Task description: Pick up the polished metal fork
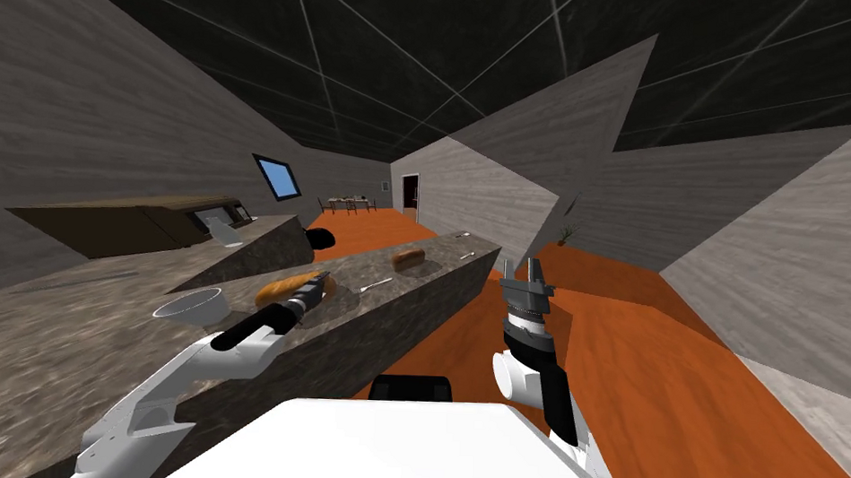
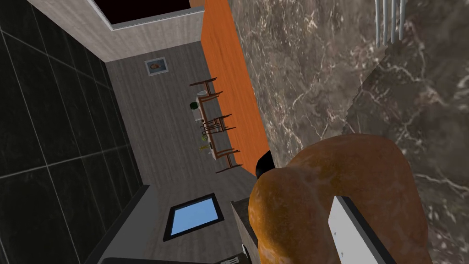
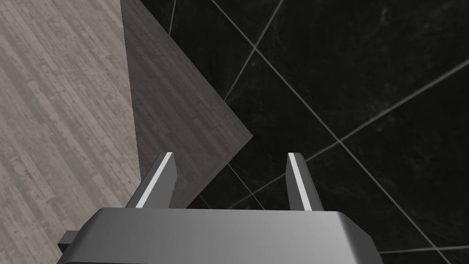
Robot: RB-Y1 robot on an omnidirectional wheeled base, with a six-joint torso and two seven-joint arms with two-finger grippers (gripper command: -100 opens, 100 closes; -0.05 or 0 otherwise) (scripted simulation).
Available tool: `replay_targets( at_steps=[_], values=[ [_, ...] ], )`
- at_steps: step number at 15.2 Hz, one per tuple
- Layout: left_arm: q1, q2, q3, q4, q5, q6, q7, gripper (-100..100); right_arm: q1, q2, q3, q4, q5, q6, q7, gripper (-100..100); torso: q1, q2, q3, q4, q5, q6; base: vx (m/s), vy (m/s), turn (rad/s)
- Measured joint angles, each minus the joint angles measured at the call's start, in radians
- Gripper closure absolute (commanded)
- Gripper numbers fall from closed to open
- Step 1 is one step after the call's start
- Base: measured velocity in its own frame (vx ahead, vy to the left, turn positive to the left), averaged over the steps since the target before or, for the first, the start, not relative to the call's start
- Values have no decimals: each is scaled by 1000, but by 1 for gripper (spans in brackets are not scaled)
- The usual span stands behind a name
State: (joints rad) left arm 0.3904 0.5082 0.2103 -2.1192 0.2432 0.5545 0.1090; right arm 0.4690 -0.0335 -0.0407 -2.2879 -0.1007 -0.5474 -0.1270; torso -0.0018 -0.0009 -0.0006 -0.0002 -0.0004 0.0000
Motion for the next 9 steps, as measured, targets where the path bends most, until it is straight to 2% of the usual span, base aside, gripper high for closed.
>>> replay_targets(
  at_steps=[2,9],
  values=[
    [-4,18,16,25,25,34,13,-100,0,0,0,0,0,0,0,0,0,0,0,0,0,0,15,-25,-116],
    [-24,54,51,57,73,174,48,-100,0,0,0,0,0,0,0,0,0,0,0,0,0,1,18,-21,-111]
  ],
)
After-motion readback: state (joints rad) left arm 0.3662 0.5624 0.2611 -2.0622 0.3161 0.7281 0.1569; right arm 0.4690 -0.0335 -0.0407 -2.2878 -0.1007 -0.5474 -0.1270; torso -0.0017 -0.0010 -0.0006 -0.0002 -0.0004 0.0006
